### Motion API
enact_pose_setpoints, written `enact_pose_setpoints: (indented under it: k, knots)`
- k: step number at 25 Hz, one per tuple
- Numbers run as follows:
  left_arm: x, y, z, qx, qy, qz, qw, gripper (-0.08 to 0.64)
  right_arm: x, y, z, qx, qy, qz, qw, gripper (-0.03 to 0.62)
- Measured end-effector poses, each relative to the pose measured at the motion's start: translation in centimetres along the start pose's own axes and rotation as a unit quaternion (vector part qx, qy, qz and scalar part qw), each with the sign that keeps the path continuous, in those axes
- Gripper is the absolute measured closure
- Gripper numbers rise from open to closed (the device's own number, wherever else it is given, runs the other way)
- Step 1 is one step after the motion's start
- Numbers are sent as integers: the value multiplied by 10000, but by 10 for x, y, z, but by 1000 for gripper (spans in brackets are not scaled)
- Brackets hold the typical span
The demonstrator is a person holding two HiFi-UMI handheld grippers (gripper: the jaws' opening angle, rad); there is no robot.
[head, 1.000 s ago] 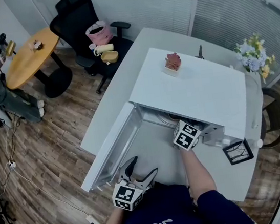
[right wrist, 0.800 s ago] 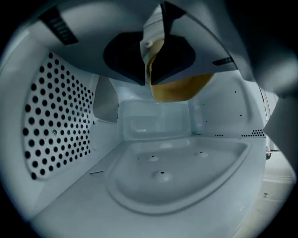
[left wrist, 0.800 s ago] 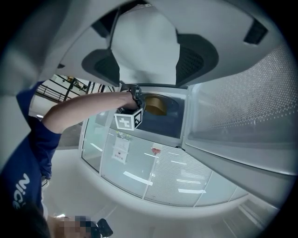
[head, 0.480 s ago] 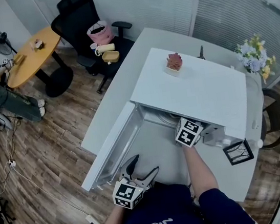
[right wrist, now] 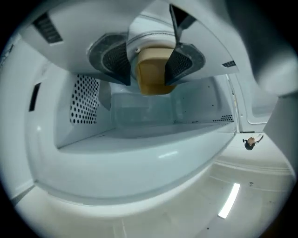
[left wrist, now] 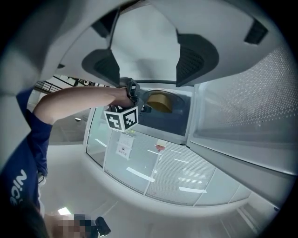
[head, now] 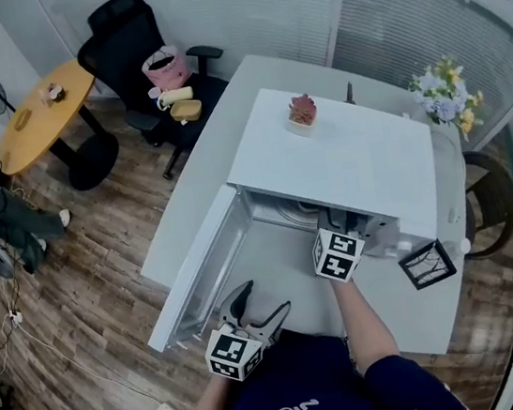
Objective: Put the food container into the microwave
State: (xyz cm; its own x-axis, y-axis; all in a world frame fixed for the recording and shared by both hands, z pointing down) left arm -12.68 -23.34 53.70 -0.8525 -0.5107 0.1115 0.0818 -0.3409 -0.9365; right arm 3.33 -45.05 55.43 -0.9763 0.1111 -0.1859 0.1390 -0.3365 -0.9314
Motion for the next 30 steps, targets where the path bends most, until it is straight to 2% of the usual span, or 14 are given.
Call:
enact_pose_setpoints:
  k: [6,10,13,16,21,26,30]
  knots:
    - [-5,5,-4,-138,-103,81,9998,186,8,0,-42,14,140,-50,9999,350]
    - [-9,13,-10,-341,-293,-9,9990,186,20,4,-73,-107,246,-104,9996,347]
    - [-12,12,-19,-399,-350,15,9986,186,30,4,-99,-183,416,-427,9981,347]
    - [-15,5,-22,-301,-365,265,9985,186,37,2,-121,-269,561,-776,9950,348]
    - [-18,0,-30,-331,-474,203,9981,186,38,-6,-155,-327,659,-869,9935,348]
    - [-19,-4,-33,-299,-506,356,9976,186,42,-17,-183,-368,794,-1310,9875,348]
    - [-18,-6,-35,-327,-509,324,9976,186,41,-29,-200,-289,870,-1257,9878,347]
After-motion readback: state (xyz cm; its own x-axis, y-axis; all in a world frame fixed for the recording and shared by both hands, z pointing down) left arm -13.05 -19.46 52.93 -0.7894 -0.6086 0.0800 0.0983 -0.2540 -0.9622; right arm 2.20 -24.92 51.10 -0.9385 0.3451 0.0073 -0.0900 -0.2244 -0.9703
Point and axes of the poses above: the fingertips, and each gripper's own axes: z forward along the fingers, x to its left, y out of its top, the point moved 4 cm from there along -z, backward along the fingers, and after that the axes turned 8 degrees about z, right-handed, at the moved point
